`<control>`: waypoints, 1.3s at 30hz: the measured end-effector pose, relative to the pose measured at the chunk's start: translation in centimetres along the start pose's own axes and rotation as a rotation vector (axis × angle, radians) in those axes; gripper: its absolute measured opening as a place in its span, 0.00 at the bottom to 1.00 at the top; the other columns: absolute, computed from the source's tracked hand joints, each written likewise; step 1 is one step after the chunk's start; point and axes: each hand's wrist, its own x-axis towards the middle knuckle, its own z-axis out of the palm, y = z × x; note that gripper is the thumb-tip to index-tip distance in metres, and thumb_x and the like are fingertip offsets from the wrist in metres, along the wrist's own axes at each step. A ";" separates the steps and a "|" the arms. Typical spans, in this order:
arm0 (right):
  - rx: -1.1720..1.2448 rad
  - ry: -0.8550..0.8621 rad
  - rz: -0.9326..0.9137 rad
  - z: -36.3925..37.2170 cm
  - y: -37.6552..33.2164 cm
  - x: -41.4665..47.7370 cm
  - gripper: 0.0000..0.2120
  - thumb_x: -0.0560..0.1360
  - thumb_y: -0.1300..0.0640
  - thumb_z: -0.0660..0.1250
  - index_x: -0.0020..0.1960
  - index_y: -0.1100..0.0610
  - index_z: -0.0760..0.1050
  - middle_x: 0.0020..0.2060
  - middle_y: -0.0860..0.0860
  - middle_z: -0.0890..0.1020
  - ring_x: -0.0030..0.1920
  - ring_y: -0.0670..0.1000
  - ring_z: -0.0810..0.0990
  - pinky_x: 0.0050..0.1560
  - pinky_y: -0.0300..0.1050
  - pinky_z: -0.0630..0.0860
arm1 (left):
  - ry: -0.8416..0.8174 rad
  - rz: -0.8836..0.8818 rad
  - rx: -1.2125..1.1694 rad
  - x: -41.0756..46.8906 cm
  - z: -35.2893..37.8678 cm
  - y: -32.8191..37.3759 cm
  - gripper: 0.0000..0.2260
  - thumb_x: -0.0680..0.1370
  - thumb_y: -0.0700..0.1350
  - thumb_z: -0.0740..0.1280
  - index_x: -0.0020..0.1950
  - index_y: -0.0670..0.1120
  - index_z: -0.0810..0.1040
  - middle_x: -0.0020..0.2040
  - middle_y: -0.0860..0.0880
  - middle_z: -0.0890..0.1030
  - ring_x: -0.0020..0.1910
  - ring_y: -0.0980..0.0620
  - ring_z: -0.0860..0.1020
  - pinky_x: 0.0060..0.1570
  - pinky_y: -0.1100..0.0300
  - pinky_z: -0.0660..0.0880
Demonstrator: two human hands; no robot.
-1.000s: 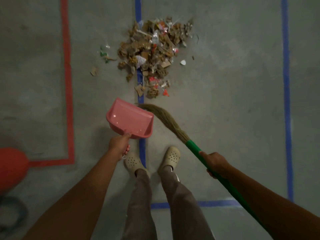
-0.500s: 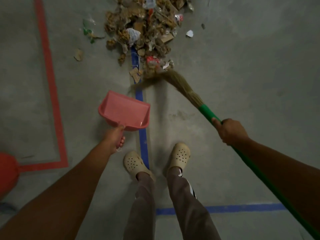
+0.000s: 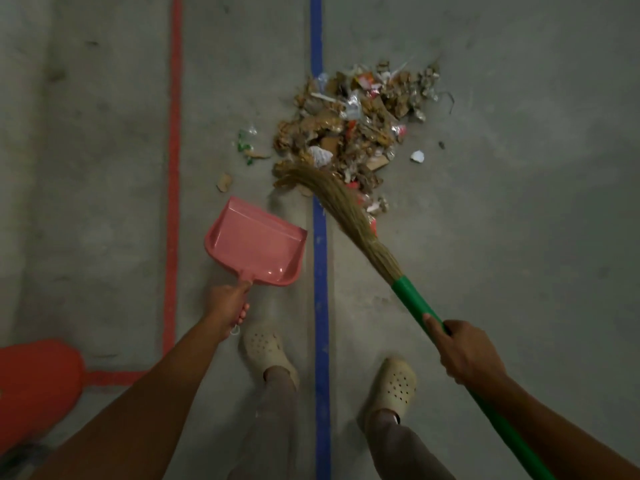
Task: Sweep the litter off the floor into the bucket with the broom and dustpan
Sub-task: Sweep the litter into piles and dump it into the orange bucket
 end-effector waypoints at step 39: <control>0.067 0.181 0.064 14.8 -42.1 18.4 0.30 0.82 0.35 0.50 0.42 0.58 0.76 0.35 0.55 0.80 0.32 0.51 0.79 0.35 0.45 0.80 | -0.118 0.123 0.090 31.6 -19.0 7.1 0.25 0.80 0.59 0.68 0.33 0.41 0.74 0.22 0.46 0.74 0.16 0.52 0.67 0.18 0.67 0.60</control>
